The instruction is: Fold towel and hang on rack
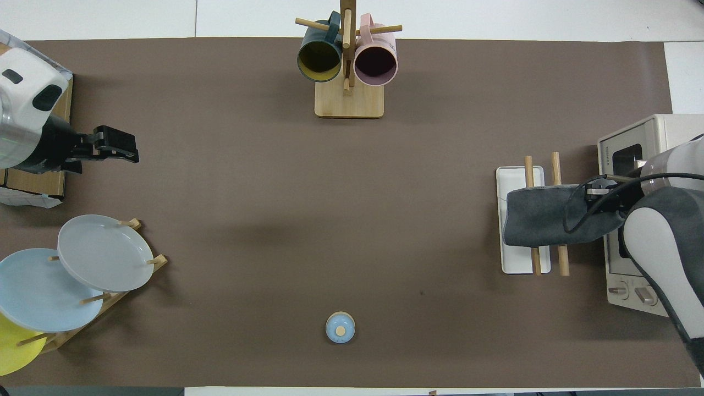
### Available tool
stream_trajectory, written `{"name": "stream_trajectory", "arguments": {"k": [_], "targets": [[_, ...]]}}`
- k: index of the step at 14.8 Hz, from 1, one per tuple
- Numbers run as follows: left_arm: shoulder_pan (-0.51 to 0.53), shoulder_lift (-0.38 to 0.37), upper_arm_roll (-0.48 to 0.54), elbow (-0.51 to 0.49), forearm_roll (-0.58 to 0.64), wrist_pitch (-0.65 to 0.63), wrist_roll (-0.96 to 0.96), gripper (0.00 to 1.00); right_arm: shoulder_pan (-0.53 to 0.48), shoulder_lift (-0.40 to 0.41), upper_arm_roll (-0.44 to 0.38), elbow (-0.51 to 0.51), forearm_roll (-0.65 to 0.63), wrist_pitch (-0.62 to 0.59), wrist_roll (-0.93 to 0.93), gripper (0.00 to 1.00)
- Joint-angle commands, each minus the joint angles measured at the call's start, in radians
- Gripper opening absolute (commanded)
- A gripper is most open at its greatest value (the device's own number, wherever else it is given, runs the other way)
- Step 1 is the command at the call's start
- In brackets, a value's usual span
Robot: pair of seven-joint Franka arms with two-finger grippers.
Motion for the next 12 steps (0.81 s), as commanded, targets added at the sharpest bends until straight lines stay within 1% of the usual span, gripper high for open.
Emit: {"name": "stream_trajectory", "arguments": {"k": [1, 3, 5, 7, 9, 10, 11, 12], "targets": [[-0.075, -0.055, 0.073, -0.005, 0.021, -0.103, 0.08, 1.0, -0.017, -0.022, 0.01, -0.022, -0.02, 0.003, -0.025, 0.0], [-0.077, -0.055, 0.072, -0.003, 0.021, -0.139, 0.088, 1.0, -0.02, -0.024, 0.01, -0.031, -0.02, 0.005, -0.041, 0.0], [-0.077, -0.052, 0.064, 0.005, 0.021, -0.136, 0.088, 1.0, -0.02, -0.024, 0.009, -0.031, -0.022, 0.003, -0.042, 0.0], [-0.079, -0.037, 0.066, 0.044, 0.023, -0.139, 0.093, 1.0, -0.02, -0.024, 0.01, -0.031, -0.026, 0.002, -0.045, 0.0], [-0.085, -0.04, 0.064, 0.045, 0.021, -0.14, 0.094, 1.0, -0.026, -0.024, 0.009, -0.031, -0.026, 0.0, -0.059, 0.0], [-0.085, -0.041, 0.067, 0.045, 0.021, -0.139, 0.096, 1.0, -0.032, -0.024, 0.01, -0.031, -0.026, 0.002, -0.071, 0.05], [-0.085, -0.041, 0.07, 0.045, 0.021, -0.137, 0.097, 1.0, -0.034, -0.024, 0.009, -0.031, -0.026, 0.002, -0.094, 0.13], [-0.085, -0.041, 0.069, 0.045, 0.021, -0.136, 0.097, 1.0, -0.043, -0.024, 0.009, -0.031, -0.026, 0.003, -0.117, 0.17]]}}
